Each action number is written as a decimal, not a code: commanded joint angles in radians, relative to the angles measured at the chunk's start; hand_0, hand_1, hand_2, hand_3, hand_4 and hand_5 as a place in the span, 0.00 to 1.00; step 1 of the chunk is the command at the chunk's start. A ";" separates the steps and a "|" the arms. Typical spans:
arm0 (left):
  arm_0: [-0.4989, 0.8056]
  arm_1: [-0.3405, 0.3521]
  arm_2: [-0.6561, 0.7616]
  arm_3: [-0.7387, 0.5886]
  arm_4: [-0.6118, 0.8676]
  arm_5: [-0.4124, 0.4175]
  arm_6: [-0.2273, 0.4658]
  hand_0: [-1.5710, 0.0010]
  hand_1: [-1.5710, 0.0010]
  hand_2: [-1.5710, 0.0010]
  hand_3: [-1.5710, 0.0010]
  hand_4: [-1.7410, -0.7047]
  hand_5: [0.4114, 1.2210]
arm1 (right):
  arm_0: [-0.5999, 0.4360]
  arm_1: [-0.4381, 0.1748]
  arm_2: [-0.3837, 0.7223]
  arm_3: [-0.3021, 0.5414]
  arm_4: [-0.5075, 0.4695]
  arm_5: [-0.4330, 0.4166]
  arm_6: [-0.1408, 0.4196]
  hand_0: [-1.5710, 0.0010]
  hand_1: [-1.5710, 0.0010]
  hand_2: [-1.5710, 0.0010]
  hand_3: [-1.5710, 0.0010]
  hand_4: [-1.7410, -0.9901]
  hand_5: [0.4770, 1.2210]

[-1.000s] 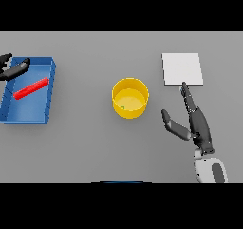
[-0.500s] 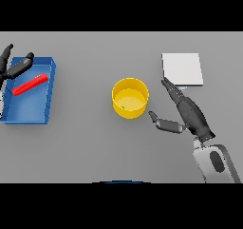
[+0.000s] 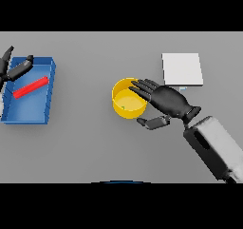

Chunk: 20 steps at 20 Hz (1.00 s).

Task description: Pick up the red beaker and tilt it to pour out 1 green nut into yellow bowl. Pick up the yellow bowl and place it on the metallic measuring scale.

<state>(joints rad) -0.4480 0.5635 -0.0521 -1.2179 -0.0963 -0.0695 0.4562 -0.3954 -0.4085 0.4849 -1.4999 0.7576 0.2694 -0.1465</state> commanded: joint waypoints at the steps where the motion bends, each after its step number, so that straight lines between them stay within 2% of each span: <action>1: -0.007 0.004 -0.001 0.000 -0.005 0.000 0.002 1.00 1.00 1.00 1.00 0.90 0.35 | -0.023 -0.004 0.017 0.021 0.017 0.010 -0.008 1.00 1.00 1.00 1.00 0.77 0.22; 7: -0.003 0.002 0.005 0.006 0.001 -0.002 0.005 1.00 1.00 1.00 1.00 0.90 0.35 | -0.144 0.003 0.096 0.166 0.066 0.072 -0.083 1.00 1.00 1.00 1.00 0.78 0.23; 9: -0.007 0.007 0.008 0.005 0.000 -0.002 0.009 1.00 1.00 1.00 1.00 0.90 0.35 | -0.180 0.026 0.133 0.225 0.090 0.095 -0.078 1.00 1.00 1.00 1.00 0.77 0.24; 13: 0.000 0.011 0.002 0.005 -0.005 -0.010 -0.011 1.00 1.00 1.00 1.00 0.90 0.36 | -0.242 0.044 0.175 0.271 0.113 0.160 -0.063 1.00 1.00 1.00 1.00 0.76 0.26; 17: -0.003 0.017 0.006 0.011 -0.004 -0.014 -0.013 1.00 1.00 1.00 1.00 0.91 0.36 | -0.280 0.064 0.200 0.354 0.130 0.167 -0.076 1.00 1.00 1.00 1.00 0.74 0.27; 19: -0.017 0.021 0.003 0.033 -0.013 -0.019 -0.003 1.00 1.00 1.00 1.00 0.92 0.37 | -0.291 0.078 0.205 0.381 0.132 0.175 -0.065 1.00 1.00 1.00 0.99 0.74 0.29; 20: -0.011 0.022 0.003 0.027 -0.012 -0.020 -0.015 1.00 1.00 1.00 1.00 0.92 0.37 | -0.283 0.076 0.205 0.384 0.127 0.178 -0.076 1.00 1.00 1.00 0.99 0.73 0.31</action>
<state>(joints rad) -0.4589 0.5858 -0.0486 -1.1906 -0.1084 -0.0890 0.4402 -0.6778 -0.3331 0.6903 -1.1158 0.8847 0.4477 -0.2245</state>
